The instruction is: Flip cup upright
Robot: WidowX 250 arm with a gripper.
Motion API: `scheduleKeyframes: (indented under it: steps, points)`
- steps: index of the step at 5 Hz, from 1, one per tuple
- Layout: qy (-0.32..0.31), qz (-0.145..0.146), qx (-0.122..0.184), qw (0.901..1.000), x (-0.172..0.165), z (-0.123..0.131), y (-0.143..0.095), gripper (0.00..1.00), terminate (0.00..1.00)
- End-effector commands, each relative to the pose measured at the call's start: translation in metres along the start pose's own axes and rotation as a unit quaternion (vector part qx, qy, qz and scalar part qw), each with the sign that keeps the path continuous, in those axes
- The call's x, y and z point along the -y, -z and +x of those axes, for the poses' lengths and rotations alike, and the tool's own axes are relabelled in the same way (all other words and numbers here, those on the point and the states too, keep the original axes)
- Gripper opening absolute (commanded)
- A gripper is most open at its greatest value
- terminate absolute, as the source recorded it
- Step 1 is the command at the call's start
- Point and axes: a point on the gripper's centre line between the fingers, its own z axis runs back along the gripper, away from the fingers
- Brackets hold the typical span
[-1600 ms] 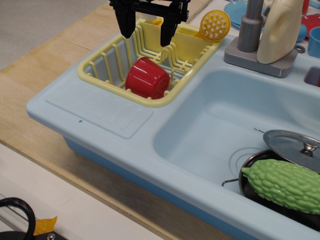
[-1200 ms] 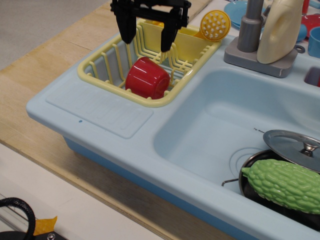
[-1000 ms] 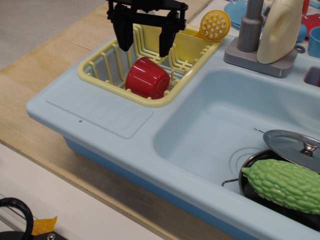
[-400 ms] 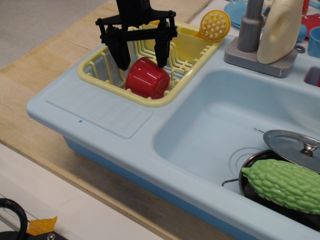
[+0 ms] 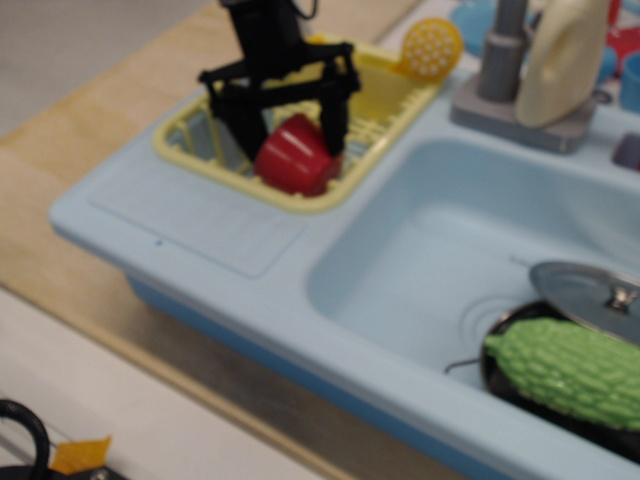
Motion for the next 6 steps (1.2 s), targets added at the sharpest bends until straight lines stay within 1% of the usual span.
scheduleKeyframes:
  steps: [1, 2, 3, 4, 5, 6]
  points:
    - [0.015, -0.002, 0.031, 0.9994, 0.007, 0.0, -0.011, 0.0, 0.0]
    - [0.035, 0.009, 0.058, 0.9977, 0.009, 0.001, -0.016, 0.0, 0.0]
    - [0.06, 0.056, 0.086, 0.9929, 0.013, 0.0, -0.019, 0.0, 0.0]
    - [0.106, 0.077, 0.116, 0.9845, 0.02, 0.009, -0.017, 0.0, 0.0]
    - [0.102, 0.066, 0.112, 0.9863, 0.021, 0.009, -0.007, 0.0, 0.0]
    - [0.089, 0.067, 0.118, 0.9867, 0.018, 0.006, 0.0, 1.0, 0.0]
